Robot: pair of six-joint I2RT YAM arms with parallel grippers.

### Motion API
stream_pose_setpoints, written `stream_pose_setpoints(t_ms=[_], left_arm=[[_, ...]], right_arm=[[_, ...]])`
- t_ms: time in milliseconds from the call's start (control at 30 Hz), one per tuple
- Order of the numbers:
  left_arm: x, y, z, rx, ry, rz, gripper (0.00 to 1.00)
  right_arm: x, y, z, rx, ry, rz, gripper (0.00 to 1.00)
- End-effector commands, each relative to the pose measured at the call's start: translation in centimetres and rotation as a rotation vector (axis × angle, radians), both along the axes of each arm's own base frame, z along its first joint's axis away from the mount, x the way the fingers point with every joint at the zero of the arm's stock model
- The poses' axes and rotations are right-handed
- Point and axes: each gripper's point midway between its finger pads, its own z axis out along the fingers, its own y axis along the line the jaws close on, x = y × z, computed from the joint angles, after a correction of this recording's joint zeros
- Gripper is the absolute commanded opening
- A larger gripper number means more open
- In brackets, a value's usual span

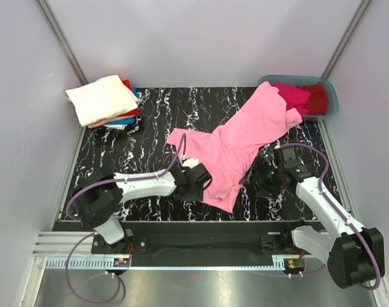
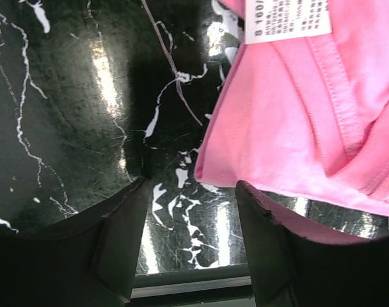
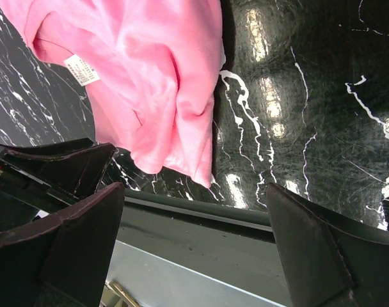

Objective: Fold and stack the t-shirts
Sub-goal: Move the tshirt to the center of the board

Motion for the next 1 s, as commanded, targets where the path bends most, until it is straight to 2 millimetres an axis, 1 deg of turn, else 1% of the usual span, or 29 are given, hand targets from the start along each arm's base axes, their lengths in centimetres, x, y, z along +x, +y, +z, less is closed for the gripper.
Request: stream_pose_setpoints(t_ms=[0,167,200,233,300,367,533,667,733,767,833,867,900,933,967], left_arm=[[1.1,-1.3,0.6,-0.061,-0.03,0.015,0.62],[1.2,-1.0,0.8,-0.067,-0.041,0.036,0.61],[1.3,-1.0,0.8,-0.062,-0.037,0.04,0.59],[1.2,-0.9,0.2,-0.041,-0.026,0.042,0.56],[1.3,-1.0,0.2,-0.025,-0.014,0.049,0.53],[1.1,-1.5,-0.2,-0.043,-0.001,0.043,0.5],[1.1,-1.5,-0.6,-0.035,0.007,0.045,0.43],[1.3,-1.7,-0.8,-0.027,0.011,0.047,0.3],[1.5,-2.4,-0.8,-0.052,0.007,0.041,0.05],[1.9,-2.5,-0.7,-0.051,-0.01,0.045,0.0],[2.0,-2.6,-0.2,-0.06,-0.021,0.041,0.0],[1.9,-2.8,0.2,-0.082,-0.019,0.039,0.0],[2.0,-2.9,1.9,-0.131,-0.04,0.047,0.0],[2.1,-3.0,3.2,-0.181,-0.051,0.058,0.0],[1.9,-2.1,3.6,-0.23,-0.026,0.092,0.0]], right_arm=[[0.4,0.4,-0.2,0.011,-0.014,0.003,0.99],[0.2,0.2,-0.6,0.002,-0.011,0.005,0.98],[0.2,0.2,-0.7,0.003,-0.012,0.003,0.99],[0.2,0.3,-0.7,0.006,-0.013,0.006,0.99],[0.2,0.3,-1.0,0.008,-0.005,0.003,0.99],[0.1,0.4,-1.1,0.012,0.001,0.007,0.99],[0.2,0.0,-1.0,-0.012,-0.006,0.011,0.99],[0.2,0.1,-1.0,-0.009,-0.008,0.009,0.99],[0.2,0.2,-1.2,-0.004,0.0,0.012,0.99],[0.3,0.2,-1.4,-0.007,0.005,0.009,0.99],[0.4,0.2,-1.3,-0.011,0.002,0.011,0.99],[0.6,0.2,-0.9,-0.015,0.001,0.014,0.99],[0.7,0.1,-0.6,-0.019,-0.002,0.013,0.99],[1.2,0.0,0.1,-0.03,-0.016,0.012,0.99],[1.3,-0.1,0.4,-0.036,-0.021,0.014,0.99]])
